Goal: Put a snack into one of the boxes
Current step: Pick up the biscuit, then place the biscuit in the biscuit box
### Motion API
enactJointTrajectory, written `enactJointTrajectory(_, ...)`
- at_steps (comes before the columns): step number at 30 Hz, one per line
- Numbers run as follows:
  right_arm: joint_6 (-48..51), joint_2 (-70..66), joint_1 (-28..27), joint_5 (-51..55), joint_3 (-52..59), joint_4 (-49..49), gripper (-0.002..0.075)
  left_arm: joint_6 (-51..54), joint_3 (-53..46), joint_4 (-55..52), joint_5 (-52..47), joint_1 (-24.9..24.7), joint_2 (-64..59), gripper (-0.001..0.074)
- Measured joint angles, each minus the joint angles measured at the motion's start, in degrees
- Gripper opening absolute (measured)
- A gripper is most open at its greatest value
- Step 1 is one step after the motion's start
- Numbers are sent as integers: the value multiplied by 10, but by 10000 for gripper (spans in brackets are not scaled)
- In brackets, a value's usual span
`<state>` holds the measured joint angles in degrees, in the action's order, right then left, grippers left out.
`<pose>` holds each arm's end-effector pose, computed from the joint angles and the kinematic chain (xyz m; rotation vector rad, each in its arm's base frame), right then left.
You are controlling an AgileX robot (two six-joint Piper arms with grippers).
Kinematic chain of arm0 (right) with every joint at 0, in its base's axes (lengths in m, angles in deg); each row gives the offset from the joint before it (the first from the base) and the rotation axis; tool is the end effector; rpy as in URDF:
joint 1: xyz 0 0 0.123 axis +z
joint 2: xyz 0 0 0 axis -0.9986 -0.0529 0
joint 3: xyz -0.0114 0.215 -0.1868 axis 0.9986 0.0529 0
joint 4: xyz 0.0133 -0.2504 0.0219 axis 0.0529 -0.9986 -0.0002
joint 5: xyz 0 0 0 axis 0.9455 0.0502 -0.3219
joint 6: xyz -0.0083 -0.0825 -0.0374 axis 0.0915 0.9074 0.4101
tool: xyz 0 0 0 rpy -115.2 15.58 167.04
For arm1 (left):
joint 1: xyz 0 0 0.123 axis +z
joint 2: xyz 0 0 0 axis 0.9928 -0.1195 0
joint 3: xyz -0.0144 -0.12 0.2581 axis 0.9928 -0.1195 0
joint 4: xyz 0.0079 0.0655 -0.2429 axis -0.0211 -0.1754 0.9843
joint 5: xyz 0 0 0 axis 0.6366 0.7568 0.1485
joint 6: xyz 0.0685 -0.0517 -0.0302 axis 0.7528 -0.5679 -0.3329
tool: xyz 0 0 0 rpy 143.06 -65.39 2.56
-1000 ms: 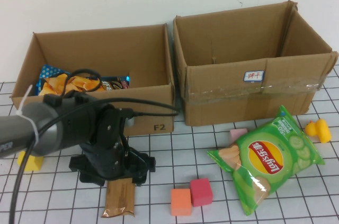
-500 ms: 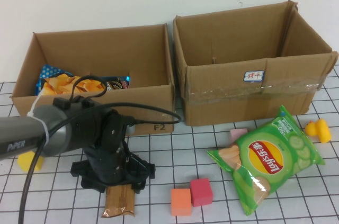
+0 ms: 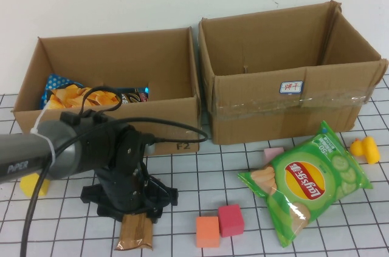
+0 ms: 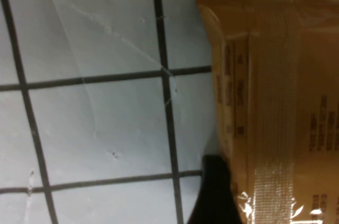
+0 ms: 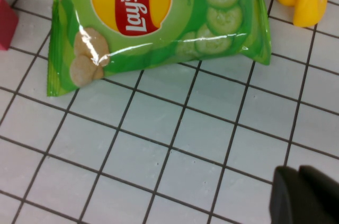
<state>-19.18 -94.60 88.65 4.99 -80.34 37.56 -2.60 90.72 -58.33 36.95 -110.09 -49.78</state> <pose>0.1439 0.0193 0.2502 -0.4516 2.2746 0.0598 0.3099 -0.1564 0.1528 0.0179 2.9432 -0.1243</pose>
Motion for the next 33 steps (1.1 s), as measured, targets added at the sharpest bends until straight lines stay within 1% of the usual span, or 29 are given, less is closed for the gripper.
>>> enactJointTrajectory(7,1,0,0,0,0,0,-1,23,13,11,-48,0,39,451)
enactJointTrajectory(14,2,0,0,0,0,1,-1,82,53,72,-120,0,99,451)
enactJointTrajectory(17,2,0,0,0,0,1,-1,148,84,127,-146,0,119,451)
enactJointTrajectory(23,2,0,0,-2,0,1,-1,307,203,265,-185,0,125,451)
enactJointTrajectory(25,2,0,0,-2,0,1,-1,350,250,302,-179,0,125,451)
enactJointTrajectory(27,2,0,0,-3,0,1,-1,378,284,324,-153,0,125,451)
enactJointTrajectory(30,2,0,0,-3,0,1,-1,411,322,334,-98,0,125,451)
enactJointTrajectory(33,2,0,0,-5,0,1,-1,447,348,344,-10,0,121,451)
